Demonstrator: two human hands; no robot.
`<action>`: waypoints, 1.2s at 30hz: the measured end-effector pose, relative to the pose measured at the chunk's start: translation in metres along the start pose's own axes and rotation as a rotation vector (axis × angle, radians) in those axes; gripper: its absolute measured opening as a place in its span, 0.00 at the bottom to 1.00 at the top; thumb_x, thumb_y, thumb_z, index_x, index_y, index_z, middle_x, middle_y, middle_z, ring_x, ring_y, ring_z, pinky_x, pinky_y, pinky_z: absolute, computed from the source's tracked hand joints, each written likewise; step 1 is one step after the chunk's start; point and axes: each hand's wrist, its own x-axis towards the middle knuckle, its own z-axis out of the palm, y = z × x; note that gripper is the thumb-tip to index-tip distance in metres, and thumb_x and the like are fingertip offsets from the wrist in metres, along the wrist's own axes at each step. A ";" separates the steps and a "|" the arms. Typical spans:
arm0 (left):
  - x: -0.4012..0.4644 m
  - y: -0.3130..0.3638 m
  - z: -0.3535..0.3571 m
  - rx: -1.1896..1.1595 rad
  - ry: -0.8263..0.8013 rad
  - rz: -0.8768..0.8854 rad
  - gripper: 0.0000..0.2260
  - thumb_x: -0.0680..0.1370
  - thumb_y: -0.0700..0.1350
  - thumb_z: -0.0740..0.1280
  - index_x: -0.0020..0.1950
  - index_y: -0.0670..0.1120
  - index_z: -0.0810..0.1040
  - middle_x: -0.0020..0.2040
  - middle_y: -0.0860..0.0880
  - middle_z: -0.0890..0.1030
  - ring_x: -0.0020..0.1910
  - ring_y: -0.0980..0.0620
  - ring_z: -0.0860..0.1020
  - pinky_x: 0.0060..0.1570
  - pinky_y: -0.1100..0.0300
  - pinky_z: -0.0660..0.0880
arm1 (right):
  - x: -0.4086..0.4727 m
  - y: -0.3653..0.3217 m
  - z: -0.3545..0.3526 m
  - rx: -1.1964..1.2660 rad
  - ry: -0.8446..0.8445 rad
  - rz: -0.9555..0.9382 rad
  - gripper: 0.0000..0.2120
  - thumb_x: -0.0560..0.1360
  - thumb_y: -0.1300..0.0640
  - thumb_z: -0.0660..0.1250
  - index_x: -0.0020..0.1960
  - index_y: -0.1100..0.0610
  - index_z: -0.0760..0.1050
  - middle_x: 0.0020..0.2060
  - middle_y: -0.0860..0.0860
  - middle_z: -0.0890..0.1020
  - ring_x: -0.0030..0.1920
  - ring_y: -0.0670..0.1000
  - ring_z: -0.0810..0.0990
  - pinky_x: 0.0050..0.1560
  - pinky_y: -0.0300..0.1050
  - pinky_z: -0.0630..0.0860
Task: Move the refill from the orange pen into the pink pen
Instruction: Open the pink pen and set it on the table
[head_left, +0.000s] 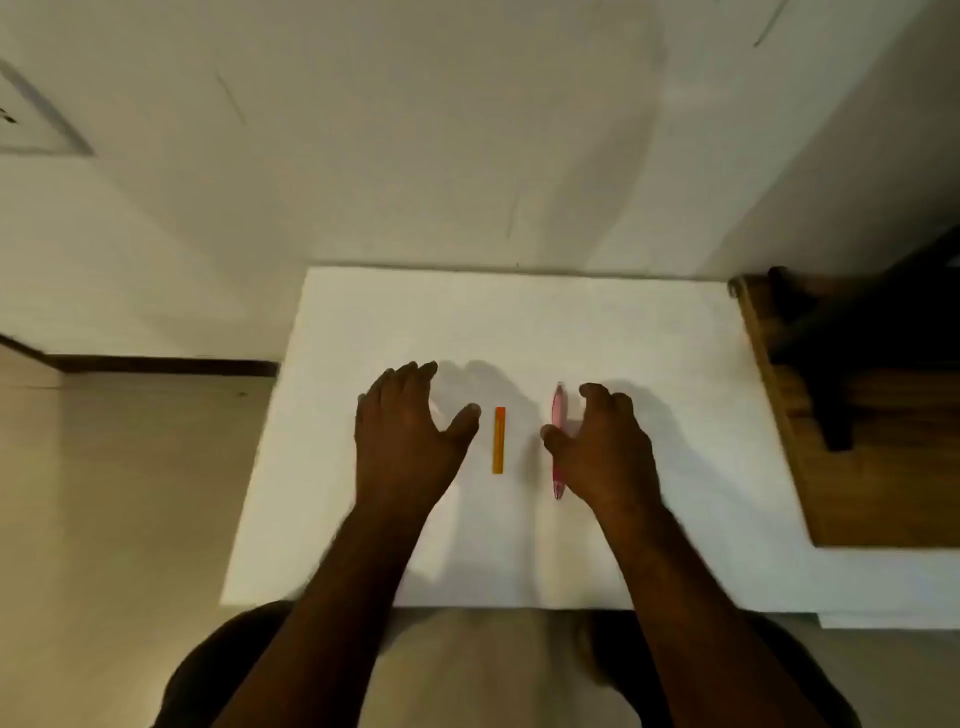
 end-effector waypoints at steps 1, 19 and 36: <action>0.006 -0.002 0.007 -0.032 0.004 0.014 0.28 0.76 0.59 0.71 0.72 0.47 0.75 0.71 0.48 0.76 0.74 0.46 0.70 0.74 0.51 0.63 | 0.010 0.002 0.004 -0.036 -0.019 0.009 0.29 0.75 0.46 0.73 0.71 0.56 0.69 0.66 0.57 0.73 0.58 0.61 0.81 0.54 0.52 0.78; 0.019 0.038 0.023 -0.497 -0.208 -0.159 0.05 0.77 0.51 0.72 0.46 0.53 0.87 0.39 0.54 0.86 0.41 0.55 0.85 0.48 0.50 0.83 | 0.017 -0.017 -0.005 0.437 -0.116 -0.190 0.22 0.72 0.53 0.78 0.63 0.49 0.73 0.44 0.45 0.82 0.43 0.50 0.85 0.47 0.53 0.86; 0.013 0.049 0.029 -0.521 -0.295 -0.062 0.06 0.78 0.48 0.71 0.44 0.50 0.86 0.35 0.54 0.86 0.32 0.60 0.83 0.39 0.64 0.78 | 0.030 -0.014 -0.019 0.867 -0.047 -0.005 0.04 0.77 0.55 0.73 0.44 0.55 0.85 0.38 0.51 0.87 0.44 0.55 0.87 0.53 0.53 0.85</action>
